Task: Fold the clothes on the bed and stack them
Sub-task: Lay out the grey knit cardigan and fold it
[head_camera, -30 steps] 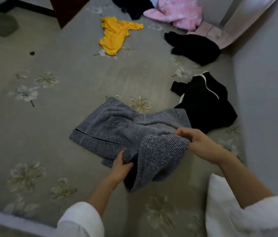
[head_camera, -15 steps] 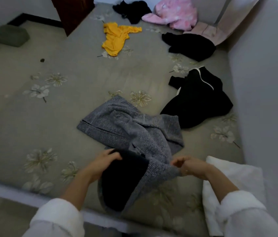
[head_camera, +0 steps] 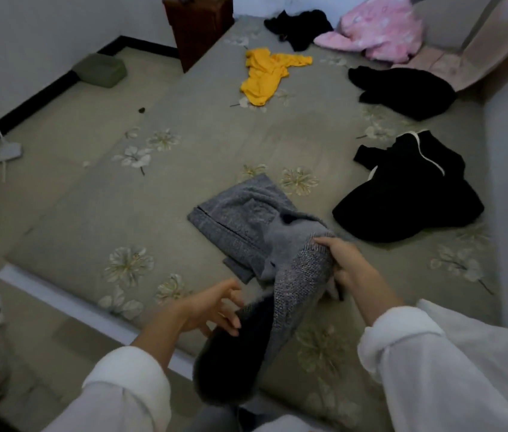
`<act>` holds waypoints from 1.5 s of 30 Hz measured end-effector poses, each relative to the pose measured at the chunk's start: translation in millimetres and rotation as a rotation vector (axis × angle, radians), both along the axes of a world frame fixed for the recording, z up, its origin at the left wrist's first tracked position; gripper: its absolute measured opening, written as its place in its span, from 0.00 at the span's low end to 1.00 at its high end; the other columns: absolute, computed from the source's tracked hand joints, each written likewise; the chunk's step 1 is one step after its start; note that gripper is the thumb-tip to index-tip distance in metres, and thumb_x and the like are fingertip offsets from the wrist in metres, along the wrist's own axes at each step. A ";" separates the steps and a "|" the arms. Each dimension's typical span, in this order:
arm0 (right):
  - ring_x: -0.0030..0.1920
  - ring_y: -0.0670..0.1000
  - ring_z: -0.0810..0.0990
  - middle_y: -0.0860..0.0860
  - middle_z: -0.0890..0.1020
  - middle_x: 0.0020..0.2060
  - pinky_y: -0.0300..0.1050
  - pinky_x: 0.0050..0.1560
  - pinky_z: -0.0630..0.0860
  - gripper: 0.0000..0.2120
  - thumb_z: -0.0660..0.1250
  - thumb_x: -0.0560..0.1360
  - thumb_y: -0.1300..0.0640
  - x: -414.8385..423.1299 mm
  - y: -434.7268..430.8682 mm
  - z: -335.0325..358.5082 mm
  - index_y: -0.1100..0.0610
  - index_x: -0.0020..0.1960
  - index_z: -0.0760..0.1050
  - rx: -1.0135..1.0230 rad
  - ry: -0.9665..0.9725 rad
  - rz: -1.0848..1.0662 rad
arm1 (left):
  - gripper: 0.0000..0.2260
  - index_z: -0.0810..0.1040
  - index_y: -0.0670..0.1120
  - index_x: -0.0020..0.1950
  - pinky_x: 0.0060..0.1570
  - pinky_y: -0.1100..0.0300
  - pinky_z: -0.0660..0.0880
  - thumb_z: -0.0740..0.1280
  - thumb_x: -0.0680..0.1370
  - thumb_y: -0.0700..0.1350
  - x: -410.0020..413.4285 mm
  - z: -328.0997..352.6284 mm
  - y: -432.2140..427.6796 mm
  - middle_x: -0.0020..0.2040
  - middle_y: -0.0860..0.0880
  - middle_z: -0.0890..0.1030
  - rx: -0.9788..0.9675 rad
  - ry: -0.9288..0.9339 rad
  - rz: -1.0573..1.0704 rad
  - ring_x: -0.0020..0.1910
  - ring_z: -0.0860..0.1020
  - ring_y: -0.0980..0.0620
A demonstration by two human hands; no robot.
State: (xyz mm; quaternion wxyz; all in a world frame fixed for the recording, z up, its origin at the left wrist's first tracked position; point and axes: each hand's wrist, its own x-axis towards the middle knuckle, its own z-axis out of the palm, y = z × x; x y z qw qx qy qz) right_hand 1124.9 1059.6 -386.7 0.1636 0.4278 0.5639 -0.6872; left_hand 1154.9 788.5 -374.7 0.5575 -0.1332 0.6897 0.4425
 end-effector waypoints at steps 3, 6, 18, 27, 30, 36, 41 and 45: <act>0.49 0.57 0.80 0.61 0.81 0.51 0.49 0.49 0.76 0.14 0.72 0.72 0.59 -10.6 -0.5 27.0 0.66 0.53 0.76 0.194 0.089 0.128 | 0.13 0.71 0.49 0.59 0.60 0.45 0.70 0.56 0.80 0.54 4.9 -14.1 8.0 0.46 0.49 0.82 -0.092 0.052 0.063 0.50 0.81 0.50; 0.40 0.53 0.74 0.58 0.74 0.38 0.46 0.40 0.66 0.10 0.68 0.75 0.59 -6.7 -15.5 41.8 0.66 0.41 0.74 0.412 0.214 0.281 | 0.16 0.70 0.48 0.66 0.64 0.42 0.68 0.57 0.81 0.53 11.4 -19.9 22.1 0.59 0.48 0.78 -0.141 0.071 0.053 0.58 0.77 0.48; 0.36 0.44 0.83 0.49 0.83 0.35 0.36 0.34 0.77 0.08 0.64 0.79 0.61 -31.4 -87.7 149.6 0.57 0.41 0.74 0.398 0.653 0.183 | 0.16 0.68 0.52 0.70 0.43 0.63 0.73 0.58 0.82 0.48 -8.7 -8.5 28.6 0.64 0.49 0.74 0.101 0.187 0.117 0.51 0.75 0.55; 0.39 0.47 0.79 0.50 0.80 0.36 0.43 0.41 0.73 0.09 0.63 0.79 0.61 -61.4 -110.8 163.2 0.55 0.40 0.74 0.715 0.682 -0.039 | 0.11 0.76 0.45 0.49 0.29 0.54 0.77 0.56 0.81 0.46 -136.2 23.4 -97.3 0.30 0.47 0.81 0.313 0.147 0.570 0.27 0.78 0.48; 0.41 0.53 0.76 0.52 0.77 0.37 0.48 0.42 0.71 0.10 0.64 0.78 0.59 -53.0 -115.7 140.3 0.52 0.38 0.71 0.906 0.542 -0.109 | 0.13 0.75 0.46 0.46 0.30 0.55 0.78 0.53 0.82 0.46 -191.5 51.0 -134.1 0.38 0.46 0.80 0.457 0.143 0.601 0.34 0.77 0.48; 0.34 0.42 0.74 0.43 0.76 0.32 0.40 0.33 0.65 0.08 0.65 0.77 0.55 -50.3 -119.2 172.4 0.53 0.39 0.73 1.248 0.526 -0.297 | 0.22 0.76 0.52 0.47 0.41 0.56 0.67 0.44 0.83 0.54 -248.3 131.2 -135.6 0.37 0.52 0.82 0.501 0.398 0.176 0.34 0.77 0.56; 0.37 0.46 0.75 0.42 0.76 0.33 0.38 0.37 0.67 0.04 0.66 0.76 0.54 -75.8 -99.2 228.2 0.51 0.43 0.76 1.246 0.729 -0.496 | 0.26 0.78 0.51 0.54 0.45 0.56 0.72 0.43 0.81 0.62 -291.7 211.0 -114.6 0.48 0.52 0.85 0.748 0.396 0.147 0.48 0.81 0.53; 0.36 0.47 0.73 0.43 0.75 0.31 0.41 0.39 0.67 0.04 0.67 0.76 0.55 -115.7 -76.6 236.6 0.53 0.43 0.77 1.155 0.731 -0.577 | 0.26 0.81 0.49 0.49 0.41 0.57 0.76 0.49 0.79 0.64 -325.3 239.3 -87.2 0.46 0.47 0.85 0.617 0.462 0.147 0.43 0.84 0.47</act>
